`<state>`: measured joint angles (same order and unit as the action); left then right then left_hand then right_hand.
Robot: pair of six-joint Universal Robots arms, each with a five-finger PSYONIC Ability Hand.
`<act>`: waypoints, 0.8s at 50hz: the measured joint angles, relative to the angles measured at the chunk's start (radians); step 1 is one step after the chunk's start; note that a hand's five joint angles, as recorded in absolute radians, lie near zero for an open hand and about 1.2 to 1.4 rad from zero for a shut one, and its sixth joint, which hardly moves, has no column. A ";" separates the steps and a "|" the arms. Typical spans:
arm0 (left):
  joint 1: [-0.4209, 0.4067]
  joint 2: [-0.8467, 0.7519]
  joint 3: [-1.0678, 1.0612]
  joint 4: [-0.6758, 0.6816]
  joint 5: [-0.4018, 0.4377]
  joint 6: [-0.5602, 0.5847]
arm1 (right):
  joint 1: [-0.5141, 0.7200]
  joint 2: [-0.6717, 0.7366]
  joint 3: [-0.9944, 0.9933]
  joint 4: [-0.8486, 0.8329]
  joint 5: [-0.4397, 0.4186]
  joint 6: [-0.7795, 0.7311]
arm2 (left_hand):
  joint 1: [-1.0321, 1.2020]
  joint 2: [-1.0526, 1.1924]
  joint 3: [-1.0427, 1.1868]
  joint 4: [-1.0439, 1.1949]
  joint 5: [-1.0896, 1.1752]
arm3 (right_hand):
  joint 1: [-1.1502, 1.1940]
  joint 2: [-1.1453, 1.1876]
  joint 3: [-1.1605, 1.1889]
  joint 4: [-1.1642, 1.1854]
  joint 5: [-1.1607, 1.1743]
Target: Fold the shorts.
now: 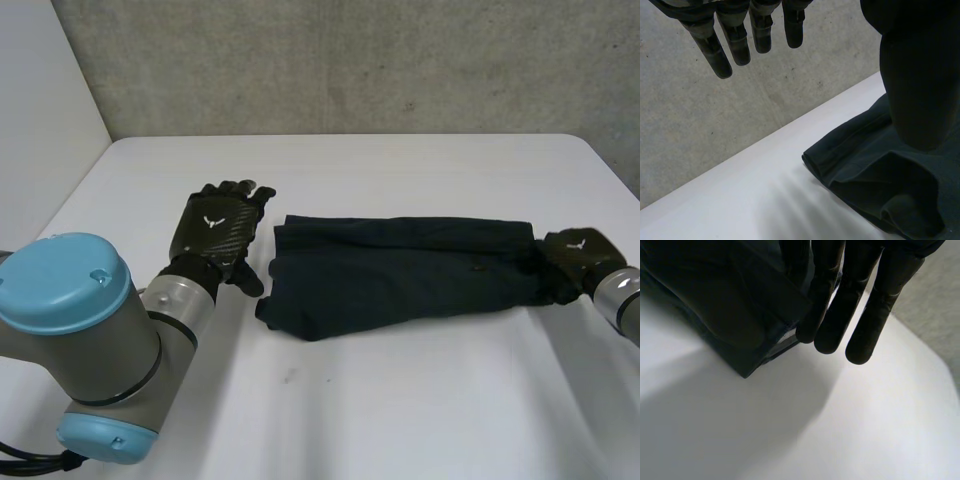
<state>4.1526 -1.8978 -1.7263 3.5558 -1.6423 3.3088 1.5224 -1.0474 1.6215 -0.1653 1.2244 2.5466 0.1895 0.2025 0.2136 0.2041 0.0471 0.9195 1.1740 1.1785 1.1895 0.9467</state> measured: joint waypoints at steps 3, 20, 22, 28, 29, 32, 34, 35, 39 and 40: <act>0.000 0.002 0.000 0.000 -0.001 0.000 | -0.003 -0.046 -0.002 0.008 0.001 -0.002 | 0.000 0.000 0.000 0.000 0.000 | 0.015 0.000 0.000 0.002 0.001; 0.020 0.031 -0.004 0.001 -0.007 0.002 | 0.396 -0.059 -0.352 0.203 -0.114 -0.065 | 0.000 0.000 0.000 0.000 0.000 | 0.051 0.000 0.000 0.003 0.035; 0.024 0.036 -0.004 0.001 -0.008 0.002 | 0.428 -0.041 -0.373 0.211 -0.126 -0.073 | 0.000 0.000 0.000 0.000 0.000 | 0.051 0.000 0.000 0.003 0.035; 0.046 0.067 0.002 0.002 -0.017 0.001 | 0.615 0.110 -0.490 0.260 -0.209 -0.138 | 0.000 0.000 0.000 0.000 0.000 | 0.051 0.000 0.000 0.003 0.035; 0.046 0.067 0.002 0.002 -0.017 0.001 | 0.615 0.110 -0.490 0.260 -0.209 -0.138 | 0.000 0.000 0.000 0.000 0.000 | 0.051 0.000 0.000 0.003 0.035; 0.068 0.084 0.027 0.001 -0.020 0.001 | 0.692 0.227 -0.565 0.290 -0.229 -0.173 | 0.000 0.000 0.000 0.000 0.000 | -0.304 -0.408 -0.378 -0.379 -0.326; 0.075 0.086 0.043 -0.002 -0.019 0.002 | 0.700 0.239 -0.579 0.293 -0.217 -0.166 | 0.000 0.000 0.000 0.000 0.000 | -0.572 -0.710 -0.694 -0.666 -0.615; 0.079 0.087 0.058 -0.003 -0.018 0.002 | 0.702 0.240 -0.587 0.294 -0.206 -0.152 | 0.000 0.000 0.000 0.000 0.000 | -0.630 -0.812 -0.783 -0.727 -0.684; 0.087 0.080 0.112 -0.011 -0.015 0.004 | 0.696 0.211 -0.596 0.287 -0.165 -0.049 | 0.000 0.000 0.000 0.000 0.000 | -0.709 -0.950 -0.964 -0.789 -0.752; 0.087 0.074 0.133 -0.014 -0.014 0.004 | 0.690 0.191 -0.595 0.280 -0.150 0.015 | 0.000 0.000 0.000 0.000 0.000 | -0.709 -0.950 -0.965 -0.788 -0.752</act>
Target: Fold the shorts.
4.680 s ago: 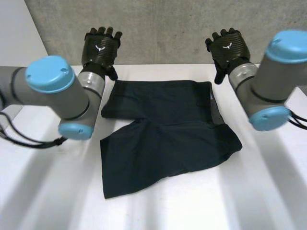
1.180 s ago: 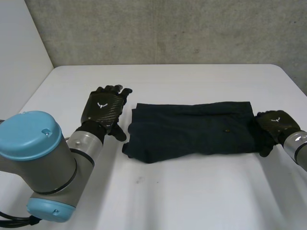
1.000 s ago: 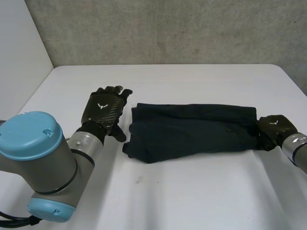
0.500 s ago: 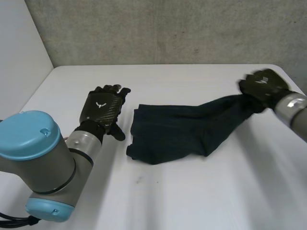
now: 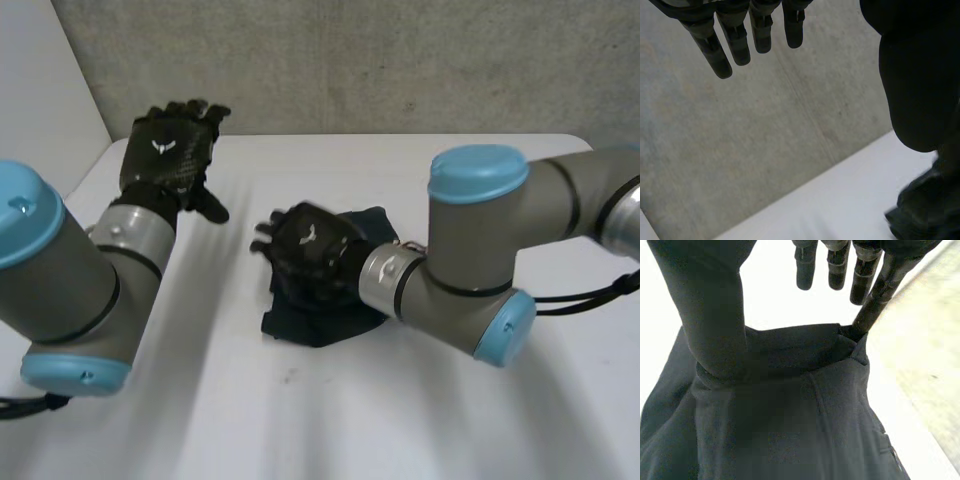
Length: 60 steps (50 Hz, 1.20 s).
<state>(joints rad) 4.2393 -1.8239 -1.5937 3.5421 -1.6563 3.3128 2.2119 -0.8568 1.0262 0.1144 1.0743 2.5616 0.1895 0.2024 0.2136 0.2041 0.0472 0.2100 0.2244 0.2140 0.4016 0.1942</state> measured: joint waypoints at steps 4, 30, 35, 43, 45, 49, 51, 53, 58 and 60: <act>-0.009 -0.037 0.066 -0.013 0.001 0.000 | -0.036 -0.081 0.015 -0.024 0.033 0.237 | 0.000 0.000 0.000 0.000 0.000 | 0.000 0.000 0.000 0.000 0.000; -0.210 -0.491 0.465 -0.278 0.039 -0.035 | -0.246 -0.047 0.100 -0.034 0.172 0.527 | 0.072 0.058 0.043 0.059 0.041 | 0.000 0.000 0.000 -0.157 -0.124; -0.200 -0.536 0.487 -0.344 0.000 -0.029 | -0.244 0.002 0.093 -0.036 0.167 0.516 | 0.072 0.065 0.046 0.066 0.042 | 0.000 0.000 0.000 -0.157 -0.124; -0.179 -0.566 0.489 -0.414 -0.078 0.084 | -0.235 0.075 0.078 -0.035 0.166 0.456 | 0.072 0.065 0.046 0.066 0.042 | 0.000 0.000 0.000 -0.157 -0.126; -0.177 -0.566 0.482 -0.421 -0.090 0.145 | -0.234 0.092 0.075 -0.034 0.167 0.432 | 0.072 0.065 0.046 0.066 0.042 | 0.000 0.000 0.000 -0.157 -0.126; -0.178 -0.564 0.469 -0.422 -0.094 0.207 | -0.232 0.112 0.071 -0.034 0.170 0.400 | 0.074 0.063 0.046 0.064 0.041 | -0.012 -0.007 -0.008 -0.157 -0.126; -0.179 -0.562 0.463 -0.422 -0.094 0.225 | -0.232 0.118 0.069 -0.033 0.172 0.387 | 0.073 0.063 0.045 0.064 0.039 | -0.012 -0.009 -0.009 -0.157 -0.126; -0.180 -0.559 0.458 -0.420 -0.091 0.234 | -0.231 0.121 0.068 -0.033 0.175 0.372 | 0.073 0.063 0.045 0.064 0.039 | -0.015 -0.010 -0.010 -0.157 -0.126; -0.182 -0.521 0.451 -0.418 -0.082 0.233 | -0.231 0.087 0.073 -0.025 0.181 0.330 | 0.072 0.063 0.045 0.064 0.039 | -0.017 -0.010 -0.010 -0.157 -0.126; -0.181 -0.483 0.447 -0.418 -0.079 0.220 | -0.230 0.053 0.080 -0.023 0.183 0.322 | 0.072 0.063 0.045 0.064 0.039 | -0.017 -0.010 -0.010 -0.157 -0.126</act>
<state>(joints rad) 4.0588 -2.3069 -1.1470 3.1244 -1.7357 3.5331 1.9816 -0.8043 1.1057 0.0914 1.2575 2.8834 0.2613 0.2653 0.2589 0.2678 0.0863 0.1930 0.2139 0.2043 0.2444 0.0686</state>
